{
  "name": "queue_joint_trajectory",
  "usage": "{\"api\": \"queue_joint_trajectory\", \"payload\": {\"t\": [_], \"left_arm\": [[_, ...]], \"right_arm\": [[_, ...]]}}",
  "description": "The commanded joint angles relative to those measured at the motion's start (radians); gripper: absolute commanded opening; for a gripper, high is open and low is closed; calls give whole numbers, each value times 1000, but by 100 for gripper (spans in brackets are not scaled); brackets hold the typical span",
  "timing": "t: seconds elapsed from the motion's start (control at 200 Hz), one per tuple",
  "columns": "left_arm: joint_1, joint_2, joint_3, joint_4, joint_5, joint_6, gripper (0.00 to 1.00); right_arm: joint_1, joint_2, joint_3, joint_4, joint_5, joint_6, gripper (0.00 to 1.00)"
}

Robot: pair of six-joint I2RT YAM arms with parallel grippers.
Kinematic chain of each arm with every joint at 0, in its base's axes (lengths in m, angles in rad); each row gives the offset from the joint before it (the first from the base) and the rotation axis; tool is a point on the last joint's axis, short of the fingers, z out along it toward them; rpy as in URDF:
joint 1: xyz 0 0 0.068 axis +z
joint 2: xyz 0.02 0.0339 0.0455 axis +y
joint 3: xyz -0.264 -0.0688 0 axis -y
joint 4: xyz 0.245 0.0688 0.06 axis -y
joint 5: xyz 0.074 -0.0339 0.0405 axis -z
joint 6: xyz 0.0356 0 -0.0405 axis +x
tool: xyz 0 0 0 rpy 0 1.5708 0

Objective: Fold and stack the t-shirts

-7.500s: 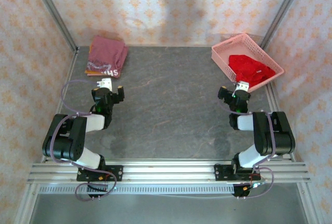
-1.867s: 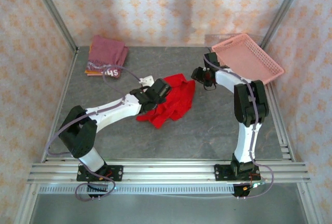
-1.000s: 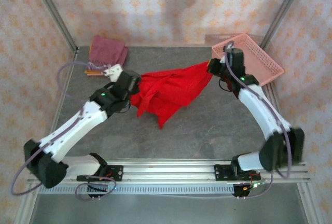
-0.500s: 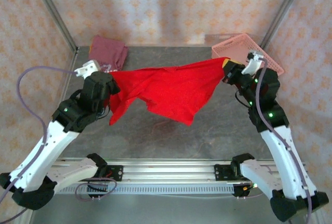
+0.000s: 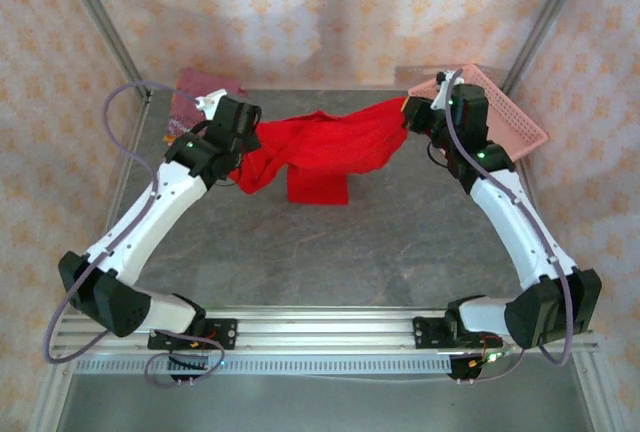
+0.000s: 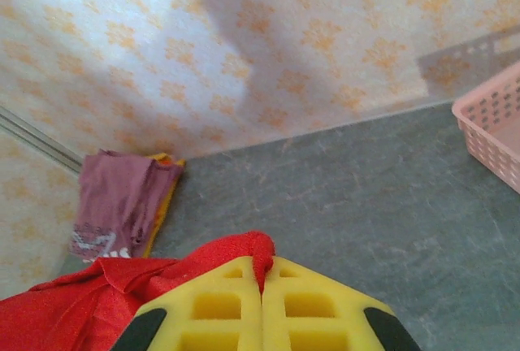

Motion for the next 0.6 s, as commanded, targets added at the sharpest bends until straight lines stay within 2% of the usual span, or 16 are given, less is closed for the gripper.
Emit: {"api": "queue_joint_trajectory", "payload": {"t": [0.0, 0.22, 0.415, 0.445, 0.53, 0.595], "left_arm": [[17, -73, -23, 37, -22, 14, 0], [58, -32, -109, 45, 45, -18, 0], [86, 105, -114, 107, 66, -18, 2], [87, 134, -110, 123, 63, -14, 4], [88, 209, -105, 182, 66, -5, 19], [88, 251, -85, 192, 63, -3, 38]], "right_arm": [[-8, -83, -8, 70, -36, 15, 0], [36, -141, -114, -19, -111, 1, 0], [195, -93, -101, -66, -136, -12, 0], [227, -67, -99, -59, -138, -17, 0], [317, -10, -88, -41, -113, -47, 0], [367, 37, -68, -20, -110, -45, 0]]}}
